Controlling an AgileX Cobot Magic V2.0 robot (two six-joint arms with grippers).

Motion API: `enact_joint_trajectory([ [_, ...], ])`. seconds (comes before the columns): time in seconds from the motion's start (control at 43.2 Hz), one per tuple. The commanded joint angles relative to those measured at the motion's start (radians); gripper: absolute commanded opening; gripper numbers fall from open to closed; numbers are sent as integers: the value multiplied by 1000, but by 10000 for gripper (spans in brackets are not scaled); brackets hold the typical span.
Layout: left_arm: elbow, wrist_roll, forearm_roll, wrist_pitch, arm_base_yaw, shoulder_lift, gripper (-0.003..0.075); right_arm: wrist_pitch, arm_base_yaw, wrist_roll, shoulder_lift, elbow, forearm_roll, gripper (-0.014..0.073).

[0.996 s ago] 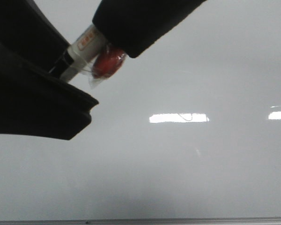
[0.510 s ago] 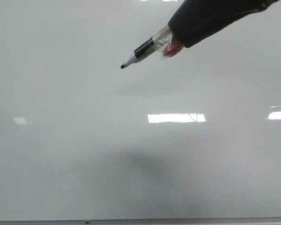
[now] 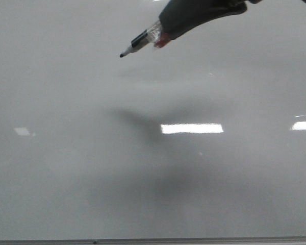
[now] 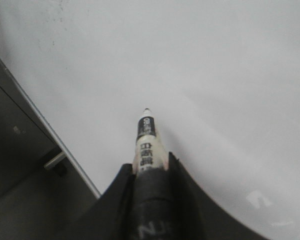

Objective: Write number 7 on whiteboard

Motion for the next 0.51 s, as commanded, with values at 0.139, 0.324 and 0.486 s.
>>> enact_joint_trajectory([
  [0.139, -27, -9, -8, -75, -6, 10, -20, 4, -8, -3, 206, -247, 45, -69],
  [0.324, -27, -9, -8, -75, -6, 10, -20, -26, -11, -4, 267, -287, 44, -69],
  [0.486, -22, -9, -8, -75, -6, 10, -20, -42, -73, -4, 238, -247, 44, -69],
])
